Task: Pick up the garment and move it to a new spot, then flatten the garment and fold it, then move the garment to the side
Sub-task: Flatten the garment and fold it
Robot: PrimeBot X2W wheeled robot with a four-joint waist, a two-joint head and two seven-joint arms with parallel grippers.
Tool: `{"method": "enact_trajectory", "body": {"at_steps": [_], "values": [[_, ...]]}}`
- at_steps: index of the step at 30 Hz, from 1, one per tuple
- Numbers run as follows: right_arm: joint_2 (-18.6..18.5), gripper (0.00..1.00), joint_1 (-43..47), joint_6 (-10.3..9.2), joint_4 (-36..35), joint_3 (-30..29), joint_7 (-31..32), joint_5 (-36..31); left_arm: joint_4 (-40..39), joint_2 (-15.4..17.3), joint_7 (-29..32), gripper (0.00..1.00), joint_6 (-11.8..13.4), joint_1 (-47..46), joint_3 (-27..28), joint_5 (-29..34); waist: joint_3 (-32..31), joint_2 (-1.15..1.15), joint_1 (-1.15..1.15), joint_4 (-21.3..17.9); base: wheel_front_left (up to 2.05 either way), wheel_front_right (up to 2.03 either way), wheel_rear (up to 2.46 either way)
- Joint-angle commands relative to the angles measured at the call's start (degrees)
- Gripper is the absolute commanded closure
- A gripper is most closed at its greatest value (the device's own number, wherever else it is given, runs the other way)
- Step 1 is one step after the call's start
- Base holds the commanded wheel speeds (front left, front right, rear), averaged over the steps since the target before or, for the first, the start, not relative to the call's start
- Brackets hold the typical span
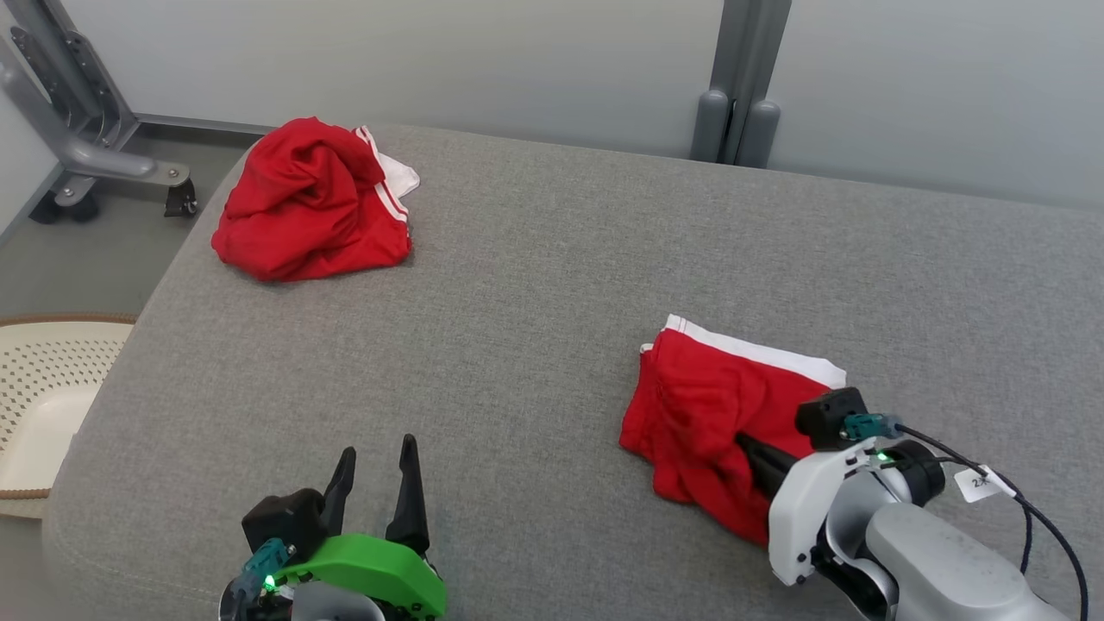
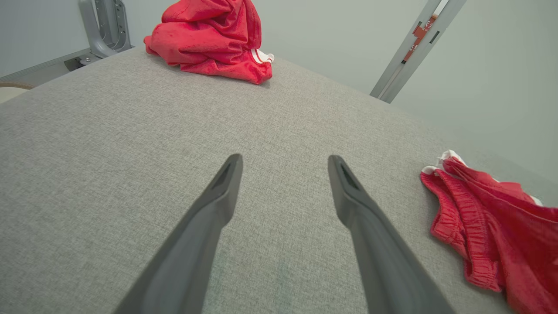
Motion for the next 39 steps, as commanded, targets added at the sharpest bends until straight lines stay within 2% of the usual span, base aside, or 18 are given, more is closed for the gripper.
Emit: {"method": "enact_trajectory", "body": {"at_steps": [1, 8, 13, 22, 30, 39], "values": [[-0.2, 1.0, -0.5, -0.08, -1.0, 1.3, -0.7, 0.8, 0.0, 0.3, -0.3, 0.0, 0.3, -0.8, 0.1, -0.2, 0.0, 0.0, 0.0, -0.2, 0.0, 0.0, 0.0], [0.3, 1.0, -1.1, -0.08, -4.6, 9.6, -2.1, 3.6, -0.2, 0.4, -0.2, 0.0, 0.3, -1.1, 0.0, -0.4, 0.2, 0.0, 0.0, -0.5, 0.0, 0.0, 0.0], [1.8, 1.0, -1.7, -0.08, -3.2, 14.3, -2.6, 4.9, -0.1, 0.5, -0.3, 0.0, 0.4, -1.3, 0.0, -0.6, 0.3, 0.0, 0.0, -0.7, 0.0, 0.0, 0.0], [3.6, 1.0, -4.7, -0.08, -0.6, 17.5, -7.1, 7.1, 0.1, 0.5, -0.4, 0.0, 0.5, -1.0, 0.2, -0.7, -0.2, 0.0, 0.0, -1.9, 0.0, 0.0, 0.0], [1.7, 1.0, -5.1, -0.08, -4.1, 16.0, -10.2, 8.2, 0.1, 0.4, -0.4, 0.0, 0.7, 0.1, 0.3, -0.9, -1.8, 0.0, 0.0, -3.9, 0.0, 0.0, 0.0], [-0.9, 1.0, -2.6, -0.08, -8.3, 7.1, -11.5, 6.1, -0.2, 0.3, -0.5, 0.0, 0.9, 0.5, 0.2, -0.9, -2.5, 0.0, 0.0, -5.3, 0.0, 0.0, 0.0]]}}
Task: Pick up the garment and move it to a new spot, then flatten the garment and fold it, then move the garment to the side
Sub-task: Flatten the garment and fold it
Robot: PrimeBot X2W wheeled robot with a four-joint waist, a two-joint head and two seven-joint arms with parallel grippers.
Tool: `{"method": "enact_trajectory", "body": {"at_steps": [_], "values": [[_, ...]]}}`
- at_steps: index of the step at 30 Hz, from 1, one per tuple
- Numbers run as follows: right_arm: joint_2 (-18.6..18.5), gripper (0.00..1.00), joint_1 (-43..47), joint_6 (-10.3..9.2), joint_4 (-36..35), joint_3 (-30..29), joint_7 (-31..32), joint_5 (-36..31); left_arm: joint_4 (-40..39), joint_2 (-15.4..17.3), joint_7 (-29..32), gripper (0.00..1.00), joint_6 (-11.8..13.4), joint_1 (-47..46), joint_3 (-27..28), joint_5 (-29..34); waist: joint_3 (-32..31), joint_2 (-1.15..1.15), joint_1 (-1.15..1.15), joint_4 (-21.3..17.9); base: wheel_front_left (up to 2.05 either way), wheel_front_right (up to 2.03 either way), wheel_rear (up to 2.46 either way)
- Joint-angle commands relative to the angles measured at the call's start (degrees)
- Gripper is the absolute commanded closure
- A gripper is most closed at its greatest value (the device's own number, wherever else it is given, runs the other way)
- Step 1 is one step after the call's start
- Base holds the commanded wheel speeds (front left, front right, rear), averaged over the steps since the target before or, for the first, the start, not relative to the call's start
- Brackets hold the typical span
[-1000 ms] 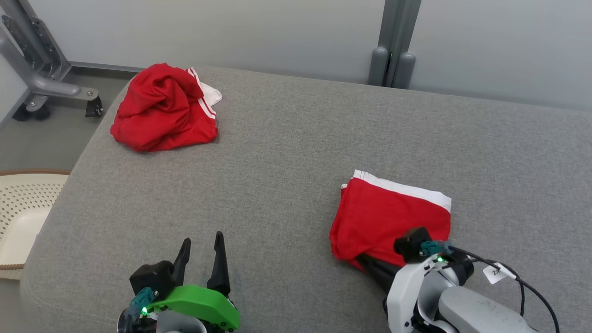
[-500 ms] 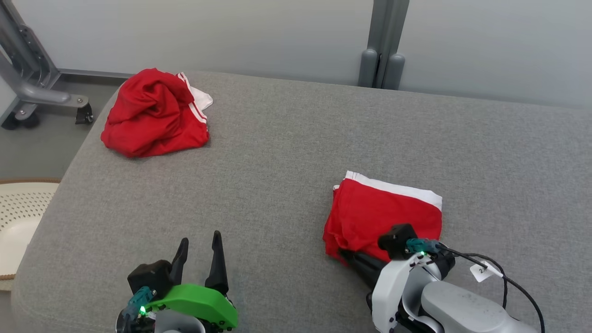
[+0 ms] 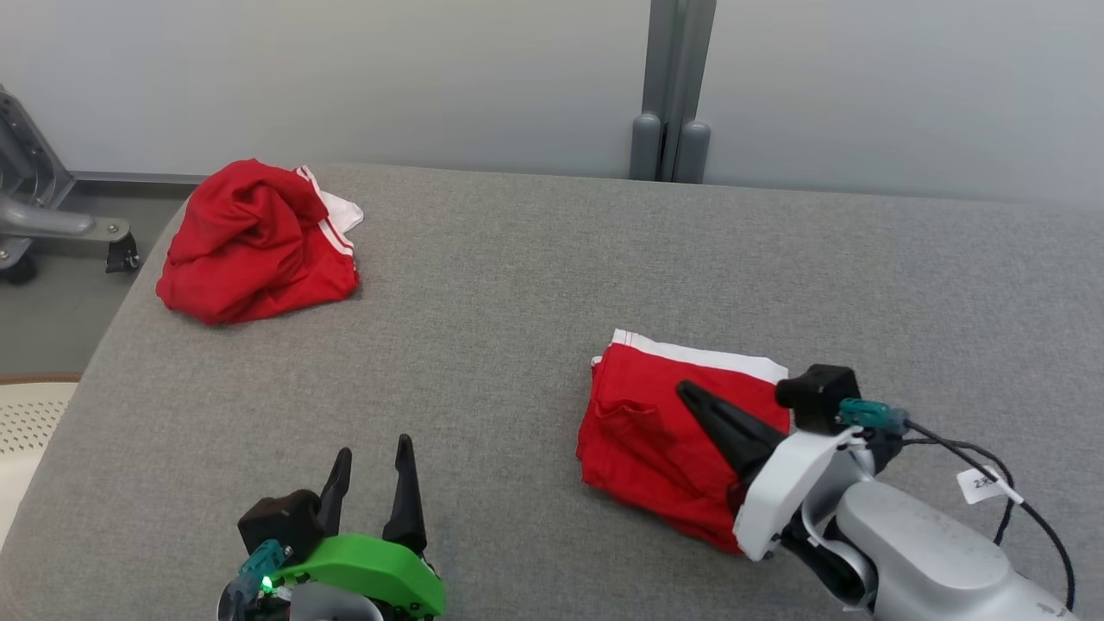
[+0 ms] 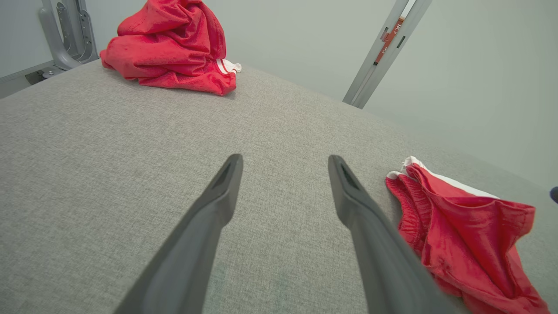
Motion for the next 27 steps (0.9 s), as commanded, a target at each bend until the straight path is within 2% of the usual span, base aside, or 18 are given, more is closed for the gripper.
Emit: {"method": "enact_trajectory", "body": {"at_steps": [1, 4, 8, 13, 19, 27], "values": [[-0.5, 1.0, 1.0, -0.09, 0.1, -1.2, -0.3, -0.8, 0.0, 0.2, -0.1, 0.0, 0.2, 0.3, 0.1, -0.1, 0.0, 0.0, 0.0, 0.1, 0.0, 0.0, 0.0], [-0.2, 1.0, 1.7, -0.08, 1.2, -4.3, -0.2, -1.9, 0.0, 0.2, -0.1, 0.0, -0.1, 0.0, -0.1, -0.2, 0.3, 0.0, 0.0, 0.5, 0.0, 0.0, 0.0], [1.2, 1.0, 1.4, -0.08, 4.2, -4.3, 1.7, -3.6, 0.1, 0.2, 0.2, 0.0, -0.3, -0.7, -0.4, -0.2, 1.1, 0.0, 0.0, 1.9, 0.0, 0.0, 0.0], [4.0, 1.0, -0.9, -0.08, 8.2, -0.5, 3.7, -4.7, 0.4, -0.2, 0.1, 0.0, -0.6, -1.8, -0.7, -0.1, 2.3, 0.0, 0.0, 3.8, 0.0, 0.0, 0.0], [7.0, 1.0, -2.0, -0.09, 10.8, 6.2, 5.0, -2.6, 1.0, -0.5, -0.1, 0.0, -0.9, -2.1, -0.2, -0.2, 3.1, 0.0, 0.0, 5.1, 0.0, 0.0, 0.0], [8.6, 1.0, -4.5, -0.09, 13.8, 12.1, 2.3, -0.4, 1.5, -1.0, -0.4, 0.0, -1.0, -2.1, 0.5, 0.1, 3.0, 0.0, 0.0, 4.6, 0.0, 0.0, 0.0]]}}
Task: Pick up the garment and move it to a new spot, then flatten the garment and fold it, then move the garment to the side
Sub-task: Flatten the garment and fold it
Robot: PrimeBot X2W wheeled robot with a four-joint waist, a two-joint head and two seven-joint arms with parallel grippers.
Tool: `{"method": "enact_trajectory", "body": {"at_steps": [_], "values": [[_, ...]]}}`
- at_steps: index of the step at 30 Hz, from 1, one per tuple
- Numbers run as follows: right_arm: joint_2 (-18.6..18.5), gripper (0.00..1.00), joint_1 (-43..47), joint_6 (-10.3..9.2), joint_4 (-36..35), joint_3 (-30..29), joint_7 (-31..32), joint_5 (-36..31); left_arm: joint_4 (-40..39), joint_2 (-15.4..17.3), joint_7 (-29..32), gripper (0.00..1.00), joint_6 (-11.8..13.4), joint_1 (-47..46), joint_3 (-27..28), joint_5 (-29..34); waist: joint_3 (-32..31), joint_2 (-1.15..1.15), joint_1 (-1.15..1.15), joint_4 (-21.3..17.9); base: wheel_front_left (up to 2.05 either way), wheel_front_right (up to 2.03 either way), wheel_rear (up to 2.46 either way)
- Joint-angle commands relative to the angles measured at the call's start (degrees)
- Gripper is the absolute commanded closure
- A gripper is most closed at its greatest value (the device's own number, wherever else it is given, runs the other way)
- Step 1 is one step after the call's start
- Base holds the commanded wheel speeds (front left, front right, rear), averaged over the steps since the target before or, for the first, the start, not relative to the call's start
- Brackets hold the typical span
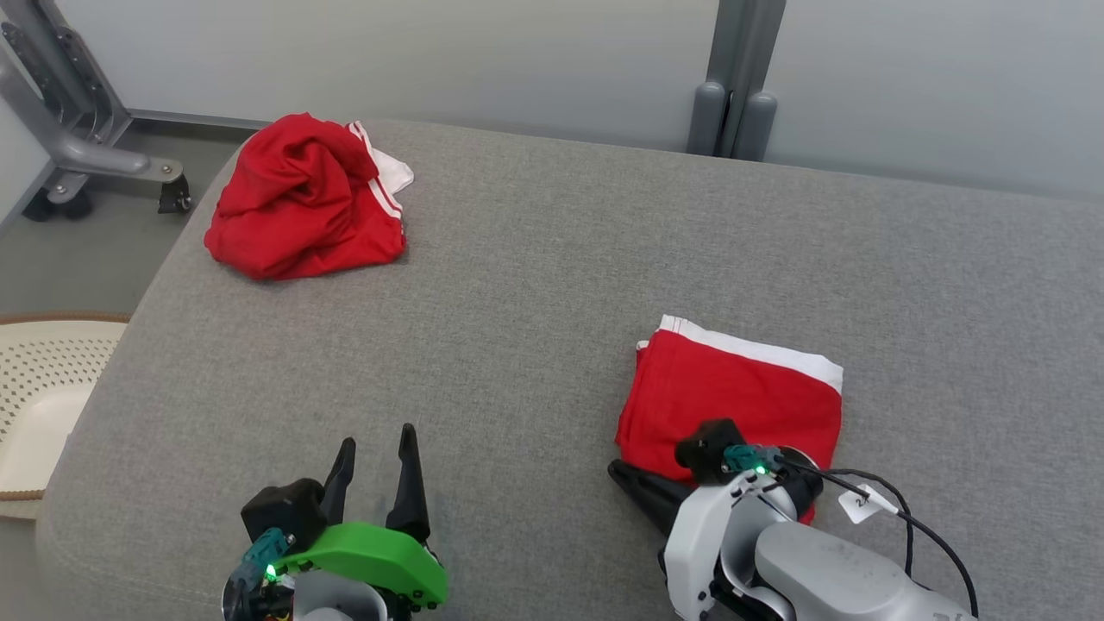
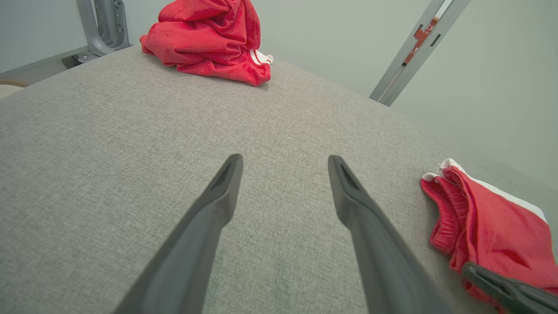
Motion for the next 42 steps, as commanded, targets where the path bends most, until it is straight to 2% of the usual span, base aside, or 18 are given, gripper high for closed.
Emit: {"method": "enact_trajectory", "body": {"at_steps": [1, 5, 8, 9, 10, 11, 12, 13, 14, 23, 29, 35, 42], "values": [[0.0, 1.0, -0.9, -0.09, -0.1, 0.4, -1.0, 0.4, 0.1, -0.1, -0.3, 0.0, -0.3, -0.5, 0.3, 0.1, -0.3, 0.0, 0.0, -0.5, 0.0, 0.0, 0.0], [-0.4, 1.0, -2.1, -0.09, -1.5, 0.5, -2.8, 0.6, 0.4, -0.1, -0.4, 0.0, -0.4, -0.1, 0.7, 0.3, -1.1, 0.0, 0.0, -1.9, 0.0, 0.0, 0.0], [-0.8, 0.99, -2.5, -0.09, -3.3, -1.6, -3.4, 0.0, 0.5, 0.1, -0.5, 0.0, -0.5, 0.2, 1.0, 0.6, -2.0, 0.0, 0.0, -3.1, 0.0, 0.0, 0.0], [-0.9, 0.91, -2.5, -0.09, -3.7, -2.4, -3.5, -0.2, 0.5, 0.1, -0.5, 0.0, -0.6, 0.3, 1.1, 0.7, -2.2, 0.0, 0.0, -3.4, 0.0, 0.0, 0.0], [-1.1, 0.73, -2.3, -0.09, -4.9, -4.6, -3.5, -0.9, 0.4, 0.2, -0.5, 0.0, -0.6, 0.3, 1.1, 0.8, -2.5, 0.0, 0.0, -4.0, 0.0, 0.0, 0.0], [-1.2, 0.6, -1.9, -0.09, -5.8, -6.3, -3.5, -1.5, 0.4, 0.2, -0.5, 0.0, -0.6, 0.2, 1.1, 1.0, -2.7, 0.0, 0.0, -4.3, 0.0, 0.0, 0.0], [-1.5, 0.42, -1.0, -0.09, -6.9, -8.8, -3.5, -2.5, 0.3, 0.2, -0.4, 0.0, -0.6, 0.0, 1.1, 1.3, -3.0, 0.0, 0.0, -4.8, 0.0, 0.0, 0.0], [-1.6, 0.16, -0.1, -0.09, -7.6, -10.6, -3.5, -3.3, 0.4, 0.2, -0.4, 0.0, -0.6, -0.1, 1.0, 1.5, -3.2, 0.0, 0.0, -5.1, 0.0, 0.0, 0.0], [-1.7, 0.0, 0.8, -0.09, -8.4, -13.5, -3.5, -4.7, 0.5, 0.2, -0.5, 0.0, -0.4, -0.4, 0.9, 1.9, -3.4, 0.0, 0.0, -5.6, 0.0, 0.0, 0.0], [0.7, 0.0, 12.0, -0.08, -14.4, -37.4, -3.5, -17.4, 0.9, -0.8, -0.5, 0.0, -0.8, -1.4, 0.0, 4.3, -5.4, 0.0, 0.0, -8.2, 0.0, 0.0, 0.0], [4.3, 0.0, 20.8, -0.09, -18.2, -49.7, -3.5, -26.8, 1.7, -1.7, -0.5, 0.0, -1.4, 0.5, 0.8, 5.0, -6.7, 0.0, 0.0, -10.0, 0.0, 0.0, 0.0], [7.4, 0.0, 27.2, -0.09, -21.9, -56.1, -3.4, -32.3, 1.1, -1.9, -0.4, 0.0, -1.7, 3.8, 2.9, 7.1, -7.6, 0.0, 0.0, -12.1, 0.0, 0.0, 0.0], [8.4, 0.0, 30.1, -0.08, -25.2, -58.1, -2.3, -33.2, 0.2, -1.9, -0.4, 0.0, -2.5, 6.6, 5.0, 8.8, -7.9, 0.0, 0.0, -13.1, 0.0, 0.0, 0.0]]}}
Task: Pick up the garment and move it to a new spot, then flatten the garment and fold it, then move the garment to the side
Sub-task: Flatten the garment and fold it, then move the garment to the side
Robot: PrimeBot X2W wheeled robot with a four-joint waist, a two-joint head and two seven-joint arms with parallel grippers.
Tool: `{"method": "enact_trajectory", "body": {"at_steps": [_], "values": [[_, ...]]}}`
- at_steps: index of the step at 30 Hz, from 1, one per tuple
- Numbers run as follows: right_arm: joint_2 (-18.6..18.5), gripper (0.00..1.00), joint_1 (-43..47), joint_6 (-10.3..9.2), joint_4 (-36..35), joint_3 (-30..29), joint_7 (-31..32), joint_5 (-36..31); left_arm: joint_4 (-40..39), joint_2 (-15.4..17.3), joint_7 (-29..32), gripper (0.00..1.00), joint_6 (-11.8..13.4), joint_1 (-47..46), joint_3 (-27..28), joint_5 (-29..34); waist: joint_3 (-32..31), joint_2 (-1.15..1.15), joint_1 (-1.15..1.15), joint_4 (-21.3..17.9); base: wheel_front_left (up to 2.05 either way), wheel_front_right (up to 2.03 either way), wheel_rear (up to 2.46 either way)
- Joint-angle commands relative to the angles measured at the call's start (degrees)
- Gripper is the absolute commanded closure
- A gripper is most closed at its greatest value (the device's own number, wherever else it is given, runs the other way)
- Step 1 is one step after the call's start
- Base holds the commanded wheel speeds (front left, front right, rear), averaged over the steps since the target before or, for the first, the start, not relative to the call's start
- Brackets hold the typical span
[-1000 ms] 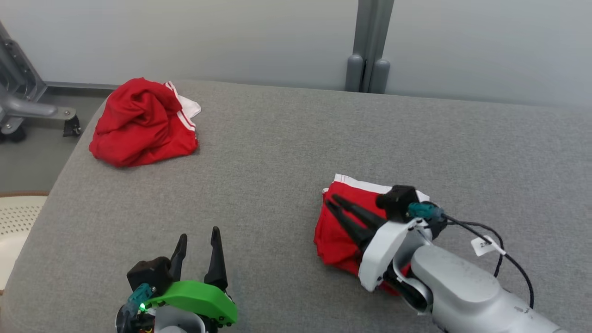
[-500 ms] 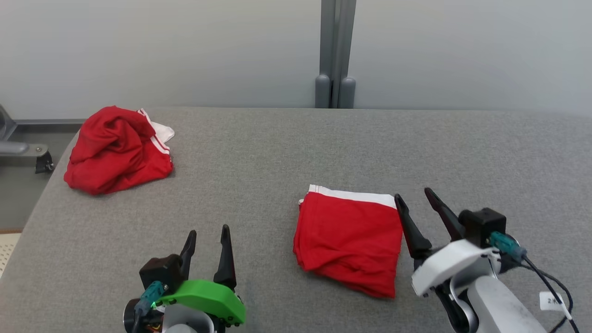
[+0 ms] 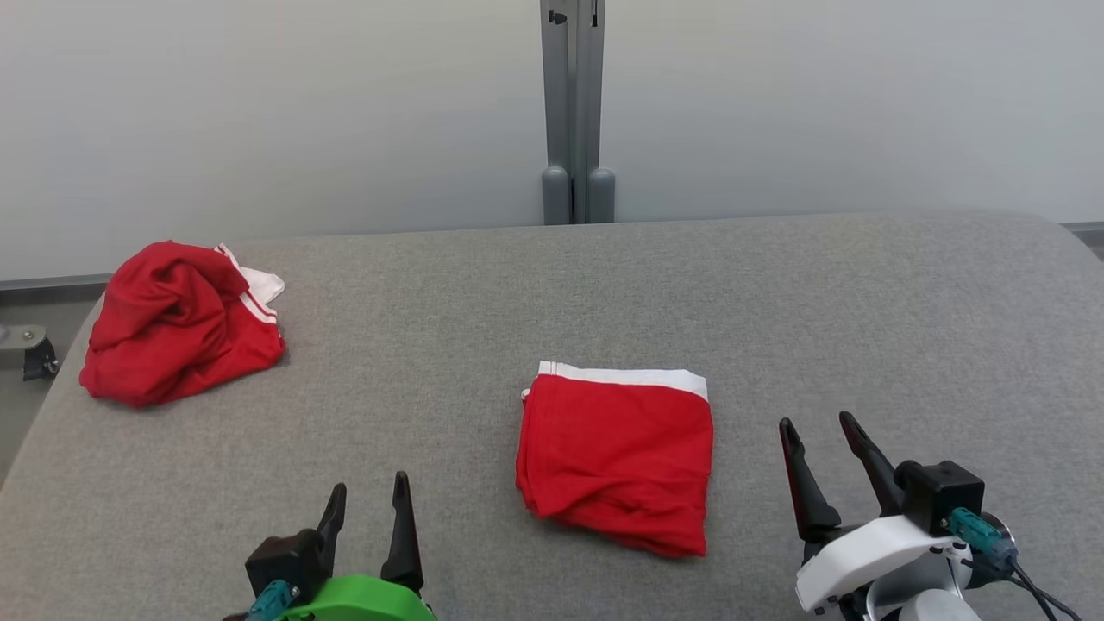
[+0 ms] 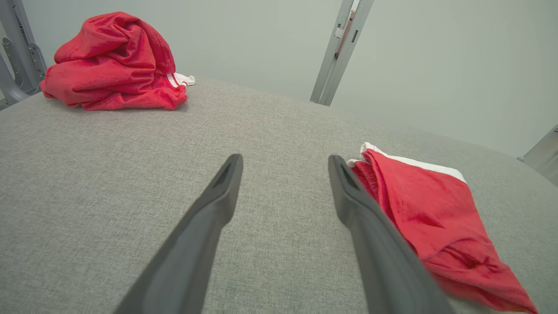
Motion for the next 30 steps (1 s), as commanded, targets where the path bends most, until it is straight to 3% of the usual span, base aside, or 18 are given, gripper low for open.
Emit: {"method": "enact_trajectory", "body": {"at_steps": [1, 24, 30], "values": [[-0.1, 0.0, 0.9, -0.07, -0.7, -0.4, 0.3, -0.6, -0.2, 0.1, 0.0, 0.0, -0.4, 1.0, 0.4, 0.6, -0.2, 0.0, 0.0, -0.1, 0.0, 0.0, 0.0], [-0.1, 0.0, 0.8, -0.08, -1.3, -2.5, 1.7, 1.1, 0.3, -0.4, 0.0, 0.0, -1.1, 0.3, 1.0, 2.9, 0.0, 0.0, 0.0, 1.0, 0.0, 0.0, 0.0], [0.0, 0.0, -3.2, -0.07, -0.1, -5.5, 9.6, -0.2, 0.4, -0.8, 0.0, 0.0, -1.2, -0.8, 0.4, 3.0, 1.1, 0.0, 0.0, 2.2, 0.0, 0.0, 0.0]]}}
